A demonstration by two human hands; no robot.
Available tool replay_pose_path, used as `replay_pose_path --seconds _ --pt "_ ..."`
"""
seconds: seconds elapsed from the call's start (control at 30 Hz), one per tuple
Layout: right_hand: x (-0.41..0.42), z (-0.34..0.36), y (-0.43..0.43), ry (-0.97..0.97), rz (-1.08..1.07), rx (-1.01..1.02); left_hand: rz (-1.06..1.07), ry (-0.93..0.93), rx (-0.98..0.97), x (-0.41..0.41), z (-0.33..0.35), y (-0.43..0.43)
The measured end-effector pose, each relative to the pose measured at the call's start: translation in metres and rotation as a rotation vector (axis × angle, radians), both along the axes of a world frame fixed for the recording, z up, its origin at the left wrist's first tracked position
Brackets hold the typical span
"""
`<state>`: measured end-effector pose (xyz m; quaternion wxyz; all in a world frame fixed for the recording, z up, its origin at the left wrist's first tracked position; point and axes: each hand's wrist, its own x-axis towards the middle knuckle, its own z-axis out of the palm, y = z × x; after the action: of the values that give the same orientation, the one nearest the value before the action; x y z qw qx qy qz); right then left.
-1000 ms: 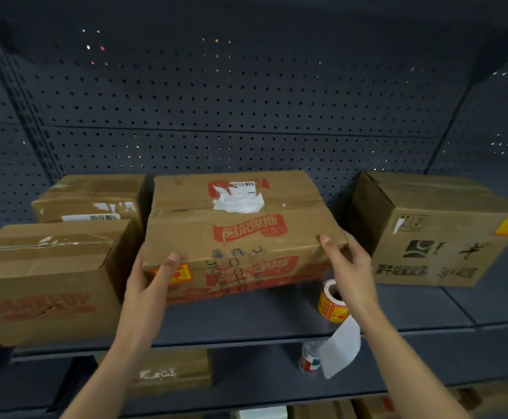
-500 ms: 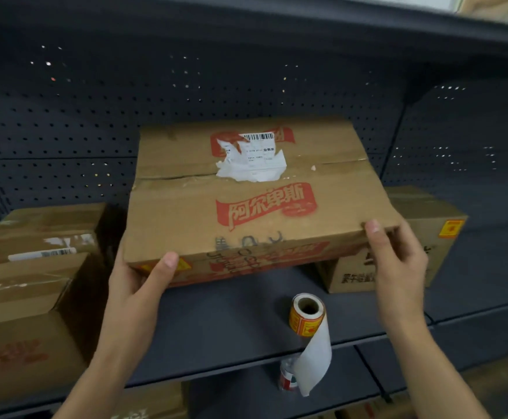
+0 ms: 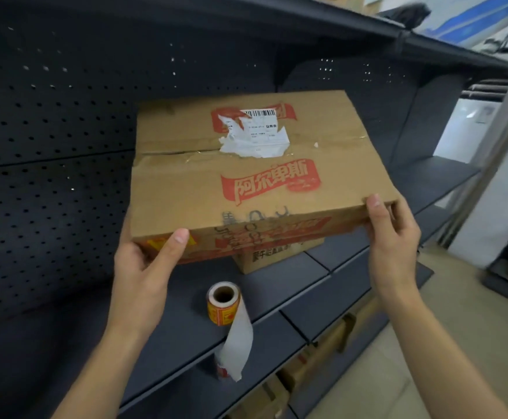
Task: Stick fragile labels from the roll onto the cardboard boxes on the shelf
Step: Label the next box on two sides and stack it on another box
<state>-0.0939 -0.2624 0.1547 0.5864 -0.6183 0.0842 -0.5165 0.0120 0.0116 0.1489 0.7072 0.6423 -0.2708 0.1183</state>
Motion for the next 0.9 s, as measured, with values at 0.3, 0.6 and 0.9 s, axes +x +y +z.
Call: replay_pose_path --seconds 0.3,0.6,0.9 --pt "0.022 0.003 -0.093 0.009 0.066 -0.011 0.078 -0.013 0.037 0.006 0.000 -0.084" --pt "0.059 0.004 -0.175 0.028 0.221 -0.034 0.248 0.067 0.014 0.013 -0.008 -0.159" --pt "0.097 0.017 -0.212 0.139 0.302 -0.036 0.313 0.107 0.036 0.027 0.008 -0.195"
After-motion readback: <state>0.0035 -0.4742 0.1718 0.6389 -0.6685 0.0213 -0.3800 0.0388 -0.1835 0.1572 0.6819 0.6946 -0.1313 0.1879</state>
